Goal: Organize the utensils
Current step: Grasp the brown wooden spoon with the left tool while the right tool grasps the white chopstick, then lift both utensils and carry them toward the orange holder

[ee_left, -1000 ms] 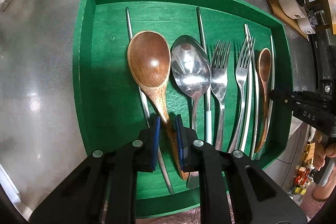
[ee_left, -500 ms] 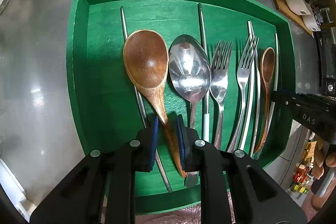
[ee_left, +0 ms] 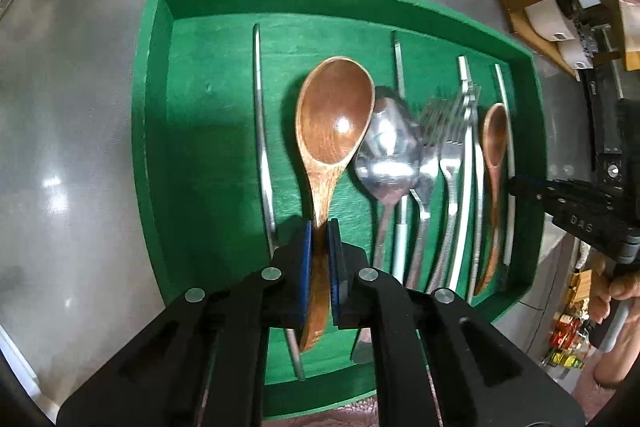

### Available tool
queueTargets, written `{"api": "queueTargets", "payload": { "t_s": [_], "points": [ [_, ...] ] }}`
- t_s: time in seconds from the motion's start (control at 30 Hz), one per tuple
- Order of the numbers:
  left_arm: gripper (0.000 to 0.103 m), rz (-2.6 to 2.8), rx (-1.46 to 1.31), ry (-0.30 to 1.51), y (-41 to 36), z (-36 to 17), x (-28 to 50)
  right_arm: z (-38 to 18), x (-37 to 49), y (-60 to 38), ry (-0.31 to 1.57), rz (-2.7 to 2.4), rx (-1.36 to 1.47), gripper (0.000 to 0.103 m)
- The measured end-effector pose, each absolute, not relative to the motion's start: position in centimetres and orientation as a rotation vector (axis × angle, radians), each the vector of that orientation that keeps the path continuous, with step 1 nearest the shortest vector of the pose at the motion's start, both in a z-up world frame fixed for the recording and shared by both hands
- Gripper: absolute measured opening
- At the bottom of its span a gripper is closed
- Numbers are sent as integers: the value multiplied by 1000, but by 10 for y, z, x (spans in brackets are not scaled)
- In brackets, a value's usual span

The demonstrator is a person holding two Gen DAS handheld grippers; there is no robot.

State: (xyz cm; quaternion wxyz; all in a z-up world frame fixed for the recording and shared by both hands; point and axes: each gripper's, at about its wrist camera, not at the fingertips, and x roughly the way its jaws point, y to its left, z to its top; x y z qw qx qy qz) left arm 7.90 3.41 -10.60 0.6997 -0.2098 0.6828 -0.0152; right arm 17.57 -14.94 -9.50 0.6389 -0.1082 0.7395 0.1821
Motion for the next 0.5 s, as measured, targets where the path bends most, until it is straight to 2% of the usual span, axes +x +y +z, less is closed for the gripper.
{"api": "queueTargets", "payload": {
  "t_s": [0.5],
  "points": [
    [7, -61, -385, 1561, 10, -104, 77, -74, 170, -174, 1670, 456, -220, 6]
  ]
}}
